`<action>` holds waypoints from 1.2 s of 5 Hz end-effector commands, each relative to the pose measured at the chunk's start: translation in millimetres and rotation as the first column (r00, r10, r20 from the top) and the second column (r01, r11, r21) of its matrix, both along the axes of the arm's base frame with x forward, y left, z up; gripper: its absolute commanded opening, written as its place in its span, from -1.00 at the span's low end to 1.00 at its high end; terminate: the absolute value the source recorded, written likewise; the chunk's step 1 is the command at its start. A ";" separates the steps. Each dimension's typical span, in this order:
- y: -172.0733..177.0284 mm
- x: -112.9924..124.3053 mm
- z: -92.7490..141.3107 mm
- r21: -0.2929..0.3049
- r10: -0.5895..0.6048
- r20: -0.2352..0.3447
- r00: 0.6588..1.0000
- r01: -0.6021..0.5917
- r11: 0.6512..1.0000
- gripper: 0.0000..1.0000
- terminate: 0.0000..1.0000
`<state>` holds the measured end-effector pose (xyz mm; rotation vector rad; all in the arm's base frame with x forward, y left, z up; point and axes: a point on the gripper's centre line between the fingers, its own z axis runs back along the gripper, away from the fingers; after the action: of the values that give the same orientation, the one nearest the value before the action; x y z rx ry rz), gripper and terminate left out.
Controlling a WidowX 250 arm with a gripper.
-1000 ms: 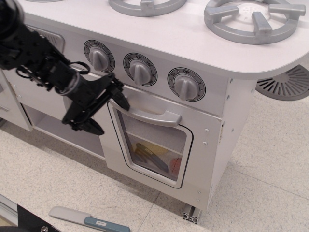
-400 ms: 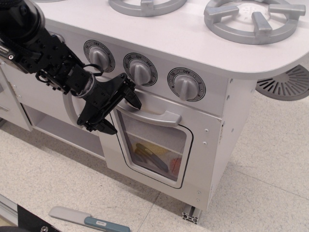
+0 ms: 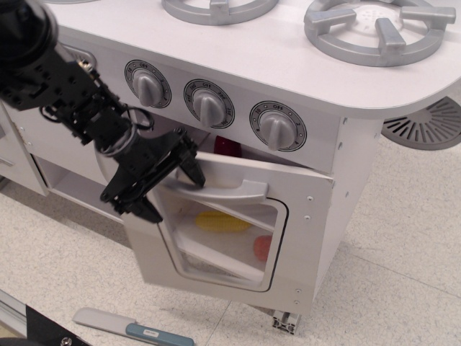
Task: Open oven
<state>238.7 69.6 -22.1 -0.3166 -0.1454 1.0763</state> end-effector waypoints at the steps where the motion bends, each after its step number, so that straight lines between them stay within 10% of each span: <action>1: -5.8 -64.5 27.4 0.053 -0.188 -0.154 0.970 0.199 0.979 1.00 -1.00; 2: -2.2 -71.1 59.1 0.098 -0.225 -0.225 0.948 0.252 0.963 1.00 -1.00; 4: 8.8 -46.3 93.6 0.153 -0.150 -0.191 0.970 0.181 0.972 1.00 -1.00; 6: 20.7 -12.2 47.2 0.270 -0.053 -0.211 0.976 0.111 0.957 1.00 -1.00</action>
<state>222.0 83.7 10.0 0.0521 -0.0516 0.9828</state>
